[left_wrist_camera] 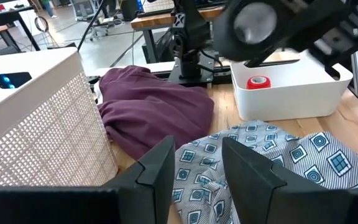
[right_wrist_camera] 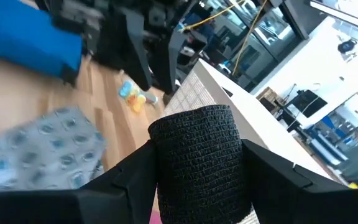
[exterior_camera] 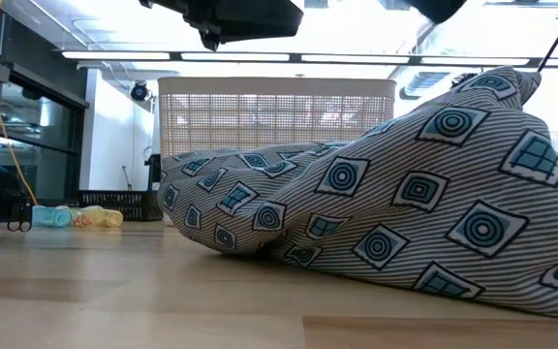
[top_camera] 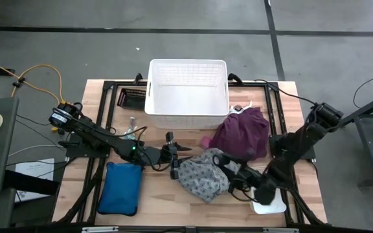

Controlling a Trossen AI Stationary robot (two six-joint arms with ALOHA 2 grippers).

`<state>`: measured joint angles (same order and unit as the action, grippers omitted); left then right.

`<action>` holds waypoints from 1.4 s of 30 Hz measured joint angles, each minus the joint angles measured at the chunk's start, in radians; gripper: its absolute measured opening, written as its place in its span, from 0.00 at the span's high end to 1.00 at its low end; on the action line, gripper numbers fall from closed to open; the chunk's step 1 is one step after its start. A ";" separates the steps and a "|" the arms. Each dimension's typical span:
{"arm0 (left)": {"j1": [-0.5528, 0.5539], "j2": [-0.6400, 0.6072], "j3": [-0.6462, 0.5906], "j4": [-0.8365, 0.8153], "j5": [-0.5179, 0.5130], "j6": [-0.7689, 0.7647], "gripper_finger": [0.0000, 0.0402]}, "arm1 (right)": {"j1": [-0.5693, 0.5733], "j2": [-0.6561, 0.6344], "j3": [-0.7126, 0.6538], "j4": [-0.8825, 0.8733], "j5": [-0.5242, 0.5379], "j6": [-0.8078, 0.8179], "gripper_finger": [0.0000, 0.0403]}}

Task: Pick & place medical supplies in basket/bin
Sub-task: Put the black bandage into the small white bin

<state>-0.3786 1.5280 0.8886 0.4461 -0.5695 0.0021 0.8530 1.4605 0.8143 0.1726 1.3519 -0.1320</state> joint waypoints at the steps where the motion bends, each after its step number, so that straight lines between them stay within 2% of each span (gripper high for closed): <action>1: 0.000 0.000 0.000 0.000 0.000 0.000 0.68 | 0.023 0.000 0.000 0.000 0.011 0.021 0.50; 7: 0.000 0.000 0.000 0.005 0.000 -0.003 0.68 | 0.132 0.000 0.000 0.002 0.013 0.217 0.50; 14: 0.001 0.000 0.000 0.005 0.000 -0.003 0.68 | 0.197 0.000 0.000 -0.027 -0.077 0.344 0.50; 17: 0.001 0.000 0.000 0.005 0.000 -0.011 0.68 | 0.223 -0.005 0.000 -0.130 -0.161 0.412 0.50; 20: 0.001 0.000 0.000 0.004 0.000 -0.036 0.68 | 0.232 -0.043 0.000 -0.278 -0.297 0.593 0.50; 23: 0.002 0.000 0.000 0.004 0.000 -0.059 0.68 | 0.198 -0.093 0.000 -0.422 -0.509 0.802 0.50; 25: 0.002 0.000 0.000 0.004 -0.001 -0.075 0.68 | 0.169 -0.123 0.000 -0.509 -0.660 0.885 0.50; 28: 0.002 0.000 0.000 0.004 -0.005 -0.085 0.68 | 0.146 -0.163 0.000 -0.607 -0.837 0.914 0.50; 31: 0.002 0.000 0.000 0.007 -0.006 -0.085 0.68 | 0.147 -0.215 0.000 -0.673 -0.963 0.896 0.50; 33: 0.005 0.000 0.000 0.008 -0.007 -0.087 0.68 | 0.148 -0.257 0.000 -0.695 -1.022 0.893 0.50; 36: 0.010 0.000 0.000 0.011 -0.008 -0.087 0.68 | 0.168 -0.330 0.000 -0.713 -1.052 0.938 0.50; 42: 0.019 0.000 0.000 0.011 -0.008 -0.087 0.68 | 0.231 -0.400 0.000 -0.847 -1.052 1.179 0.50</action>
<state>-0.3595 1.5280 0.8886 0.4572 -0.5777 -0.0853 1.0836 1.0607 0.8146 -0.6740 0.3004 1.0473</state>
